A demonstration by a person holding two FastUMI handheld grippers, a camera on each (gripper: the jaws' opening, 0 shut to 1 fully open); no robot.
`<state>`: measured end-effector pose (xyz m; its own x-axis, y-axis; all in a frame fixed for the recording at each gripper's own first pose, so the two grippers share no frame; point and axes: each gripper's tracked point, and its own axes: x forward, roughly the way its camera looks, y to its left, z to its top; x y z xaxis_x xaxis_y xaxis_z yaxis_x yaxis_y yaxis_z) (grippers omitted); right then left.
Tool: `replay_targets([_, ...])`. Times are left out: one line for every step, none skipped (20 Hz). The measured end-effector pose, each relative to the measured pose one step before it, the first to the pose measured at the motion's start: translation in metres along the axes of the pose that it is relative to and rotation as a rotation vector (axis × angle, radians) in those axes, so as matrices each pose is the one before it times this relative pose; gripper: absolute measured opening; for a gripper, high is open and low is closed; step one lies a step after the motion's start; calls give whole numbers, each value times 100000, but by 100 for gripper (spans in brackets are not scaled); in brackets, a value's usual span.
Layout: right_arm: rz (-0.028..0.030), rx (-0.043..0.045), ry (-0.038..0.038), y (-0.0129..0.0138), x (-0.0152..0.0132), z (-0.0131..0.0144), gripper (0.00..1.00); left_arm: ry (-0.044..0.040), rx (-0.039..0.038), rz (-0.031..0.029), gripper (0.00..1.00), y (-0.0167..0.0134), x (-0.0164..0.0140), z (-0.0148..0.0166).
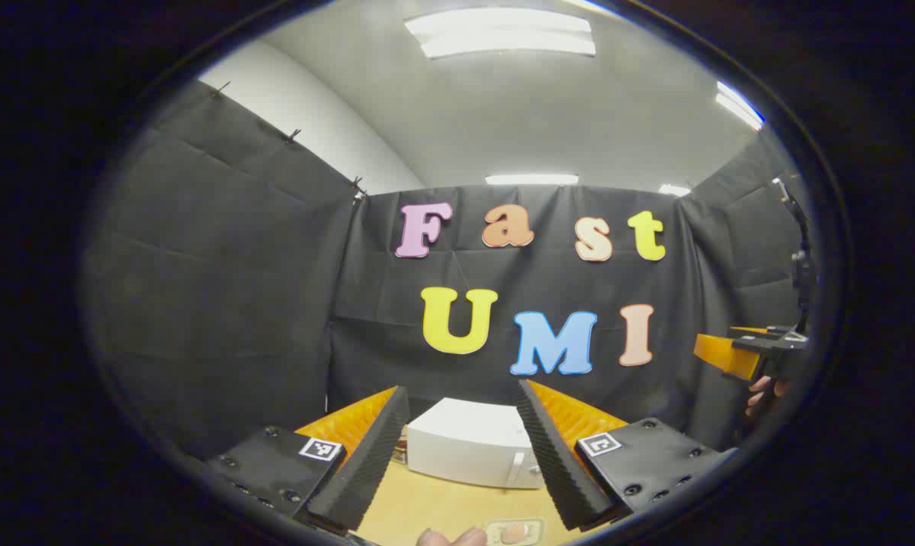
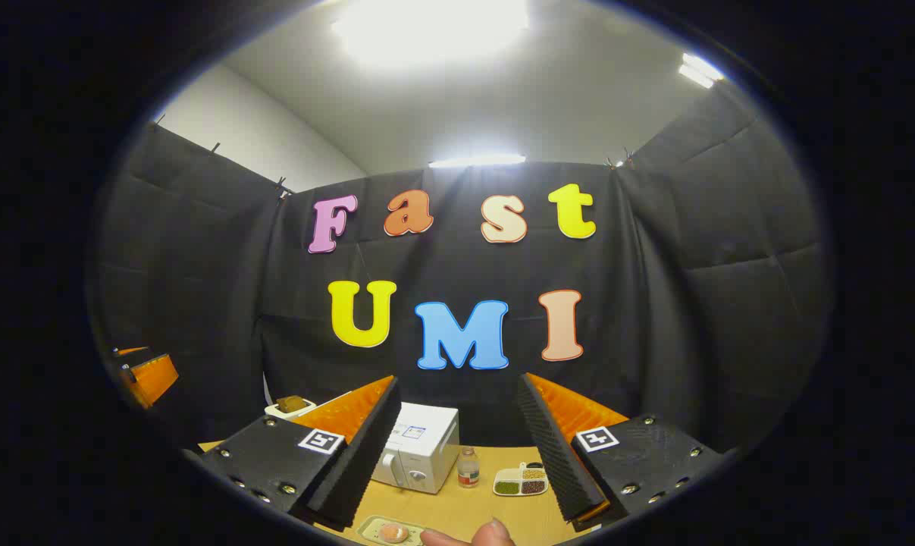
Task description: Open the microwave oven with the left hand, put the food in, and close the microwave oven.
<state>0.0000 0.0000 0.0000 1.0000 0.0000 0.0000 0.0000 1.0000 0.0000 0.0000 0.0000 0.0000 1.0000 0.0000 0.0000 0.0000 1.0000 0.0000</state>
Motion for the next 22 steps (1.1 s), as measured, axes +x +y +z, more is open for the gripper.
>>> replay_targets([-233, 22, 79, -359, 334, -263, 95, 901, -624, 862, 99, 76, 470, -238])
replay_targets([287, -632, 160, -151, 308, -276, 95, 1333, -80, 1145, 99, 225, 200, -493])
replay_targets([973, -686, -76, 200, 335, -283, 96, 509, 399, 1414, 96, 162, 247, -127])
replay_targets([1663, -543, -141, 415, 323, -26, 96, -551, 581, 1089, 95, 37, -277, 298])
replay_targets([2015, -352, -329, 479, 319, 2, 96, -814, 1079, 1094, 94, 147, -163, 270])
replay_targets([1929, -131, 208, 450, 298, -47, 96, -272, 1527, 1307, 93, 190, -259, 17])
replay_targets([1397, 227, -416, 374, 268, 67, 96, -97, 1314, 883, 93, 76, -304, 38])
replay_targets([1137, 361, -660, 262, 182, 224, 96, -263, 1046, 745, 93, 86, -277, -60])
replay_targets([640, 205, -1078, 221, 160, 219, 96, -447, 812, 516, 93, 58, -149, 181])
replay_targets([160, 21, -862, 105, 167, 209, 96, -353, 819, 153, 93, 2, -154, 112])
replay_targets([136, 165, 23, 215, 48, -280, 96, -329, 844, -265, 93, 47, -45, 130])
replay_targets([-85, 623, -116, 221, 163, 0, 96, -778, 1054, -256, 93, 91, 98, 113])
replay_targets([180, 601, 1436, 319, 46, -272, 96, 586, 982, 85, 93, 105, 239, -11])
replay_targets([634, 666, 426, 319, -74, -53, 96, -362, 350, -278, 94, 62, 201, -207])
replay_targets([40, 36, -275, 154, 48, 282, 96, -302, -285, -627, 96, -121, 256, -9])
replay_targets([-940, -495, -30, -216, -25, 50, 96, 693, -523, -658, 94, -265, 205, -555])
replay_targets([-799, -127, -557, -114, 49, 53, 96, 1149, -812, -1383, 96, -291, 352, -696])
replay_targets([-992, 68, -608, -18, 136, 51, 96, 685, -367, -1116, 94, -326, 365, -699])
replay_targets([-1461, -203, -44, -55, 269, -54, 96, 898, -237, -1128, 94, -115, 551, -703])
replay_targets([-1475, -307, 701, 28, 224, -126, 96, 794, -68, -2025, 94, -328, 839, -773])
replay_targets([-1569, -174, 45, 34, 268, -34, 96, 461, 190, -2122, 94, -268, 926, -609])
replay_targets([-1413, 511, -682, 134, 350, 230, 96, 137, 89, -2284, 94, -102, 1153, -709])
